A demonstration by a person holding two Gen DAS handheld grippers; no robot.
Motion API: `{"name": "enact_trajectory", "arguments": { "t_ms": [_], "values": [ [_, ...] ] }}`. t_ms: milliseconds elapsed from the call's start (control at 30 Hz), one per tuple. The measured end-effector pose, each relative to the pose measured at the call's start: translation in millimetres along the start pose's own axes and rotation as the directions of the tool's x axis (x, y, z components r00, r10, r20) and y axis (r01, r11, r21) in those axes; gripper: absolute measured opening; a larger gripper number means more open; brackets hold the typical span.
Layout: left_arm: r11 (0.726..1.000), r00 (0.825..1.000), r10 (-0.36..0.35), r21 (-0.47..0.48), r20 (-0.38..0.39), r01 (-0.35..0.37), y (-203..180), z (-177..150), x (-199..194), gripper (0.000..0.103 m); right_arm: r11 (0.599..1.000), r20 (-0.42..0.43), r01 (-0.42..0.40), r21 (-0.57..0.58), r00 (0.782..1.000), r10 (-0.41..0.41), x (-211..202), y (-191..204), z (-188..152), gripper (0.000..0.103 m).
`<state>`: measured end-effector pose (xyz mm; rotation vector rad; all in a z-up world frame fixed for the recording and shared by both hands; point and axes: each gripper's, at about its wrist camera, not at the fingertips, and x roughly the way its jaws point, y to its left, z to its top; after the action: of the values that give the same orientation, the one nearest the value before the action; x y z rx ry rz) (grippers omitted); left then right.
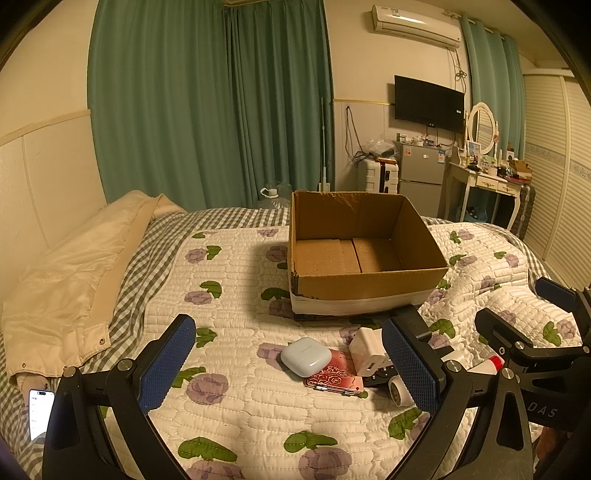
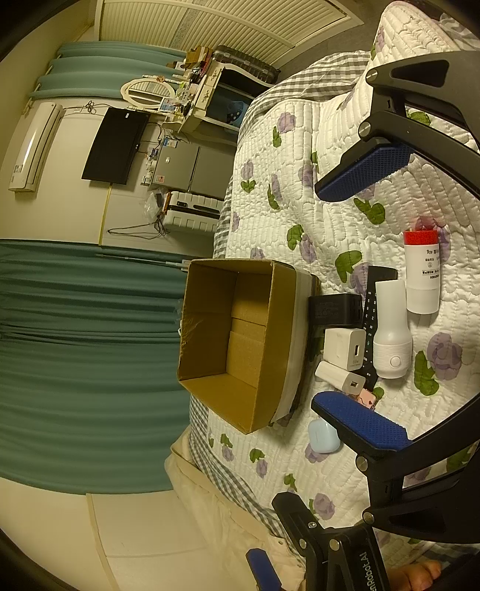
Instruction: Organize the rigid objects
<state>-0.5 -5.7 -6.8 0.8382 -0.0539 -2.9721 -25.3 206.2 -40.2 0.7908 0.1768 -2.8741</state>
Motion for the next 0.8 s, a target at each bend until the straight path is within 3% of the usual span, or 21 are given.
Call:
{"name": "enact_trajectory", "arguments": {
  "t_ms": [300,500,667,800],
  "values": [
    [1.000,1.000,0.013,0.008,0.020,-0.013,5,6,-7,0.103,1.000,0.016,0.018,-0.016,1.000,-0.018,-8,4,5,0.103],
    [0.998,0.998,0.062,0.028,0.025,-0.063,14,27,-3,0.102,0.998,-0.002,0.033,-0.062,0.999,-0.033,-3,2,27,0.103],
    [0.998,0.997,0.065,0.024,-0.044,-0.064,17,24,36,0.102,0.998,-0.034,-0.002,-0.066,0.999,0.000,25,-2,48,0.103],
    [1.000,0.989,0.030,-0.001,-0.145,-0.030,13,7,76,0.100,1.000,-0.063,-0.017,-0.025,0.998,0.015,48,-8,39,0.103]
  ]
}}
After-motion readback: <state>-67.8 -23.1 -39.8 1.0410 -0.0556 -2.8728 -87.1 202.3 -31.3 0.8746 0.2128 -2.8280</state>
